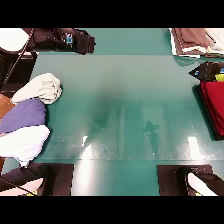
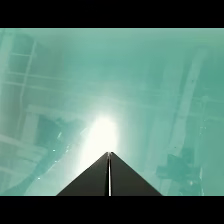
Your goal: Fold the shirts.
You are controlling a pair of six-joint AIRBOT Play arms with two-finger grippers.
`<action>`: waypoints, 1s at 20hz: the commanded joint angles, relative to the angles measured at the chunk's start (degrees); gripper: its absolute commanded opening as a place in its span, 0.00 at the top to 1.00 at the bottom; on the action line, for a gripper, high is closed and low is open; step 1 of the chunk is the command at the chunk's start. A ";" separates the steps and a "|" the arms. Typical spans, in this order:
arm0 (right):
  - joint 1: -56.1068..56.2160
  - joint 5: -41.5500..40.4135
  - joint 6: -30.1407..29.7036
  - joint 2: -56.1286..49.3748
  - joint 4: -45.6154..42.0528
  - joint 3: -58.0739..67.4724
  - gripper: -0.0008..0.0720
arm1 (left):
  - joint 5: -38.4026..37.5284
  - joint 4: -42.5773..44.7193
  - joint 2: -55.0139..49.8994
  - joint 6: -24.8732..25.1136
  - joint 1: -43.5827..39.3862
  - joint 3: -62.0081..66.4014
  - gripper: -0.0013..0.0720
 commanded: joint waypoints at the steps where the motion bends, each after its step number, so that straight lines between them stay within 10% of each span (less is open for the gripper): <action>1: 0.24 -0.04 0.04 0.04 0.07 -0.04 0.95 | 0.57 0.00 0.00 0.00 -0.04 0.00 0.95; 16: 0.24 -0.04 0.04 0.04 0.04 -0.04 0.95 | 3.32 3.15 0.00 1.77 0.44 0.00 0.94; 17: 0.26 -0.04 0.04 0.02 0.07 -0.04 0.95 | 2.75 7.30 -0.07 1.49 1.33 -0.02 0.74; 18: 0.26 -0.02 0.04 0.04 0.07 -0.04 0.95 | 1.40 11.65 -0.39 -0.68 2.64 -0.02 0.33; 20: 0.24 0.00 0.04 0.04 0.04 -0.04 0.95 | -3.98 19.87 -1.95 -5.57 7.15 -0.09 0.19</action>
